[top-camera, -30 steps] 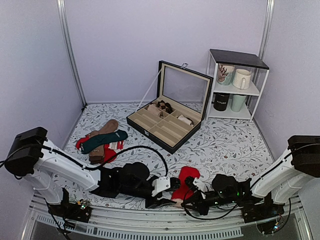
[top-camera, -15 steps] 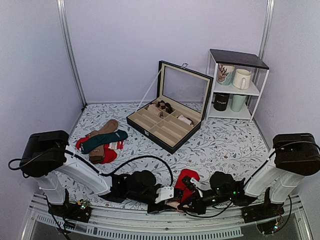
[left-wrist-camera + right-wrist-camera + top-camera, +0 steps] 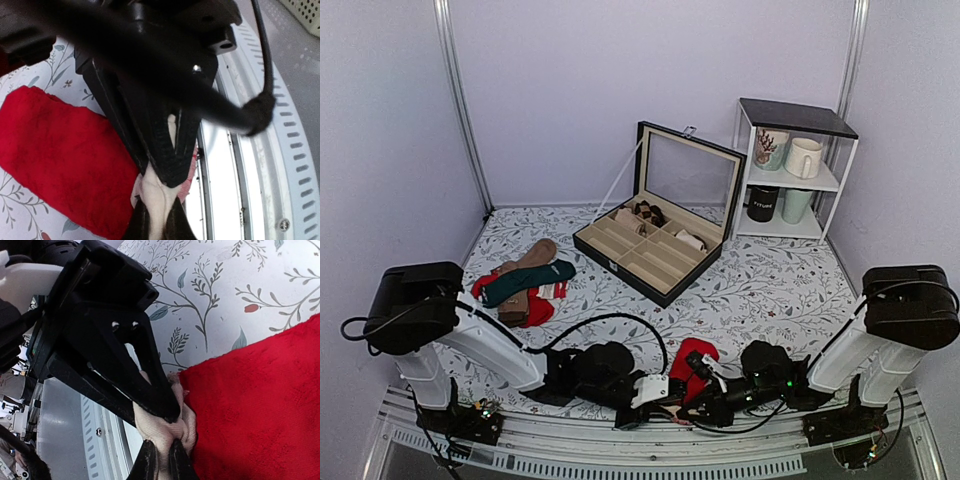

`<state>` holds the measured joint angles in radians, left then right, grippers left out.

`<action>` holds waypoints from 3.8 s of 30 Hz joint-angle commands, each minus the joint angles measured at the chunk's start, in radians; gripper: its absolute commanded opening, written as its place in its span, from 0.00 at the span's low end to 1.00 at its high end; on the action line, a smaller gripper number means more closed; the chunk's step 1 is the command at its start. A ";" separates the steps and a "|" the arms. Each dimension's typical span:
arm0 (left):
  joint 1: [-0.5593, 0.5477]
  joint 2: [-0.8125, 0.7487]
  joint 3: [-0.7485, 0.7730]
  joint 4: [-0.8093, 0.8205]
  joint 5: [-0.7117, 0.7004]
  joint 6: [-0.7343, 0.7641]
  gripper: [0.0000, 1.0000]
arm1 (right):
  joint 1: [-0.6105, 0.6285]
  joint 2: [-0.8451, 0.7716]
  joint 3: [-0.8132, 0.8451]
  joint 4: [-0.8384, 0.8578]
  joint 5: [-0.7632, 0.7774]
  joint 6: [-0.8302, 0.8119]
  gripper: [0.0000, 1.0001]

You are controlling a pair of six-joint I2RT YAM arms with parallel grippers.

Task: Roll the socks
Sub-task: Roll the sock at the center of the board.

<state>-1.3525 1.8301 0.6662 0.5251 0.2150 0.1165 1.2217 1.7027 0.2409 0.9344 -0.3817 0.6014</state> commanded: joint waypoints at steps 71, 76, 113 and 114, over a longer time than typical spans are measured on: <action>0.013 -0.045 -0.028 0.109 -0.110 0.165 0.40 | 0.019 -0.022 -0.065 -0.266 0.040 -0.019 0.02; 0.015 0.014 -0.008 0.090 -0.111 0.194 0.40 | 0.008 0.022 -0.058 -0.245 0.016 -0.014 0.02; 0.152 0.213 0.046 -0.366 0.241 -0.274 0.00 | 0.307 -0.243 -0.086 0.000 0.726 -0.737 0.48; 0.155 0.218 0.046 -0.367 0.248 -0.274 0.00 | 0.332 -0.208 -0.067 0.008 0.760 -0.769 0.48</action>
<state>-1.2144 1.9308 0.7738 0.4347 0.4557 -0.1108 1.4612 1.3884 0.1108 0.8524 0.1436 0.0887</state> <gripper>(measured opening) 0.056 0.481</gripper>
